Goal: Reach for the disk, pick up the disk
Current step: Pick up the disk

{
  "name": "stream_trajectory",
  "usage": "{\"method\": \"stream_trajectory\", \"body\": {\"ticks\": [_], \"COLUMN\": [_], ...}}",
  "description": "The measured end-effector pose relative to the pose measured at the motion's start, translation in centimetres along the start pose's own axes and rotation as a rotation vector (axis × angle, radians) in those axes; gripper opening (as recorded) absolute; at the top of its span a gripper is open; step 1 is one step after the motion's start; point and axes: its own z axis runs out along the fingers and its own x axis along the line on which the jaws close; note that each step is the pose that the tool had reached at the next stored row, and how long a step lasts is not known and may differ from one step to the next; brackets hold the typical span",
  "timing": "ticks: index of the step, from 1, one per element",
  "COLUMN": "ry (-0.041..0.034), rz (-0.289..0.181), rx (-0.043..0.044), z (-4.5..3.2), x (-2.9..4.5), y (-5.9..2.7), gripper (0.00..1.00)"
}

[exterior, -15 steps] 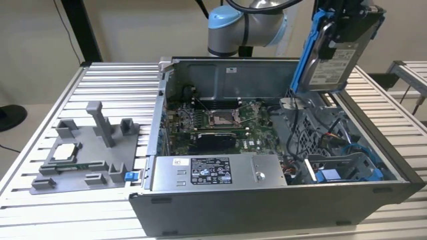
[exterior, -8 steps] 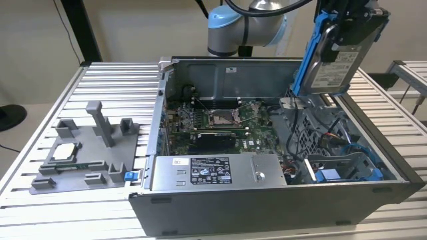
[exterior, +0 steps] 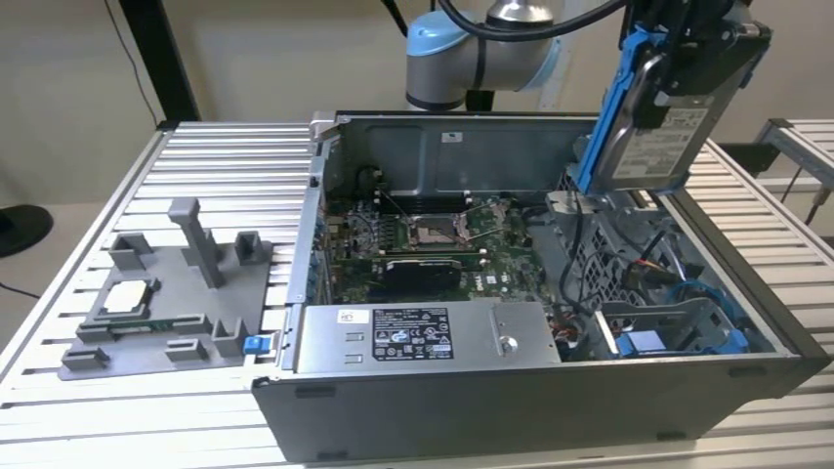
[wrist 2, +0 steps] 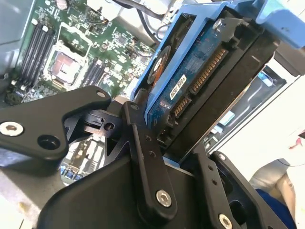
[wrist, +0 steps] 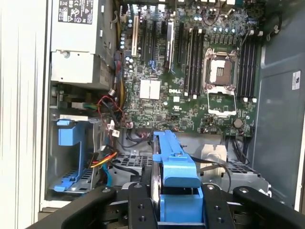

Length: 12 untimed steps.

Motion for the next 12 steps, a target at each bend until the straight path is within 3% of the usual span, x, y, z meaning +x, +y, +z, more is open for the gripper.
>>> {"method": "stream_trajectory", "body": {"ticks": [12], "ry": [0.0000], "rz": [0.000], "rx": [0.0000], "z": [-0.04], "x": [1.75], "y": [0.06], "gripper": [0.00]}}
